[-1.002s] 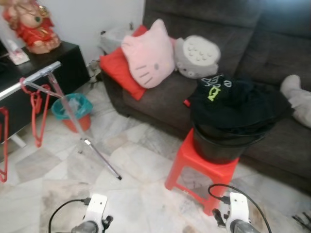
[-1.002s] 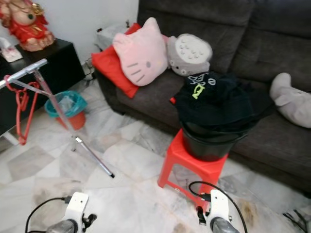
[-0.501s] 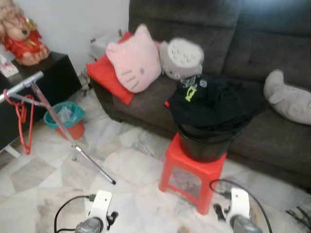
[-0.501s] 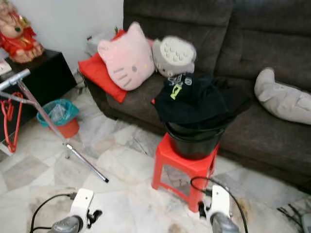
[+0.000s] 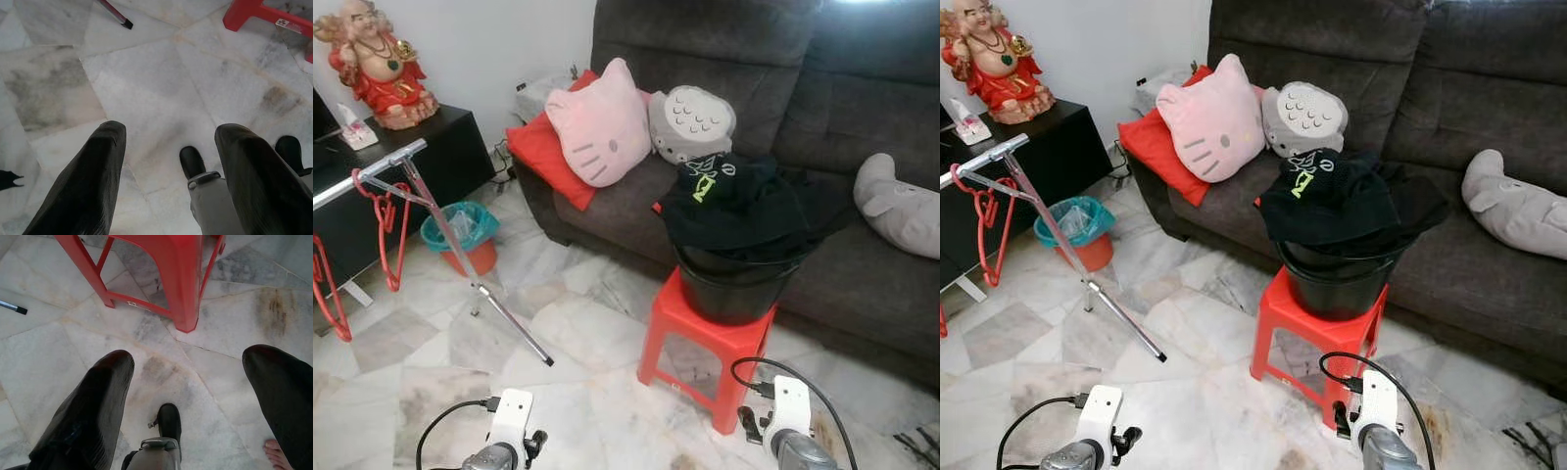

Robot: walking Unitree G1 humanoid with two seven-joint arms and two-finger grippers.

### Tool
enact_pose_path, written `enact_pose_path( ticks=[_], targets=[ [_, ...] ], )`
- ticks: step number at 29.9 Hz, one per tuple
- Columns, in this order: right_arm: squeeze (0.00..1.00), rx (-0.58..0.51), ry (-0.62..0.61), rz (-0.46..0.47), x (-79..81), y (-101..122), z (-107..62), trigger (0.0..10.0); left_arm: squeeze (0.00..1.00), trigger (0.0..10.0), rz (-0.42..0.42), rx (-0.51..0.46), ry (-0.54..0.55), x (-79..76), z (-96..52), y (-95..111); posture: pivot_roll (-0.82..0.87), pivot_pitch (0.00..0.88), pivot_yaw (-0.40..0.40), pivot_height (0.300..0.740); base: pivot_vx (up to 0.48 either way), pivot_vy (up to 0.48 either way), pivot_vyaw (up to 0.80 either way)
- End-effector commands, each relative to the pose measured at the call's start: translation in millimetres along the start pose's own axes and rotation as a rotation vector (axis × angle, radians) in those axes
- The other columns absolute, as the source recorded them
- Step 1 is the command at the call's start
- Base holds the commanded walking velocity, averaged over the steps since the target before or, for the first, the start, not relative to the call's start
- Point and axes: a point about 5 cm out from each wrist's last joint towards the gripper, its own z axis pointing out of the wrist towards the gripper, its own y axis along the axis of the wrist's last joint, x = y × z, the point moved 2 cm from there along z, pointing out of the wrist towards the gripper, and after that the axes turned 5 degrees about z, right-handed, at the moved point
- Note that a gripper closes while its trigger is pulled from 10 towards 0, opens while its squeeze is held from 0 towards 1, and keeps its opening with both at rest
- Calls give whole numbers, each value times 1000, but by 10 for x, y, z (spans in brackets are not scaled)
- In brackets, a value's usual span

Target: Hang hanger

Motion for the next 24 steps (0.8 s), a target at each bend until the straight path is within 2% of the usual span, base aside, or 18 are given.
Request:
enact_pose_path(
  ticks=[1,3,17,24],
  targets=[
    [0,4,5,-2,22,25,6,10000,0,10000,-15,20,15,32,-8,-47,-139,0,58,740,262,0,0],
    [0,13,1,-6,21,19,7,10000,0,10000,-23,20,20,39,-9,-47,-133,0,49,740,274,0,0],
    [0,21,4,1,46,-22,5,10000,0,10000,-9,46,11,34,-29,-141,-144,0,65,740,307,0,-673],
    [0,21,2,-1,42,-47,1,10000,0,10000,-2,49,5,28,-33,-156,-142,0,67,740,329,0,0]
  ],
)
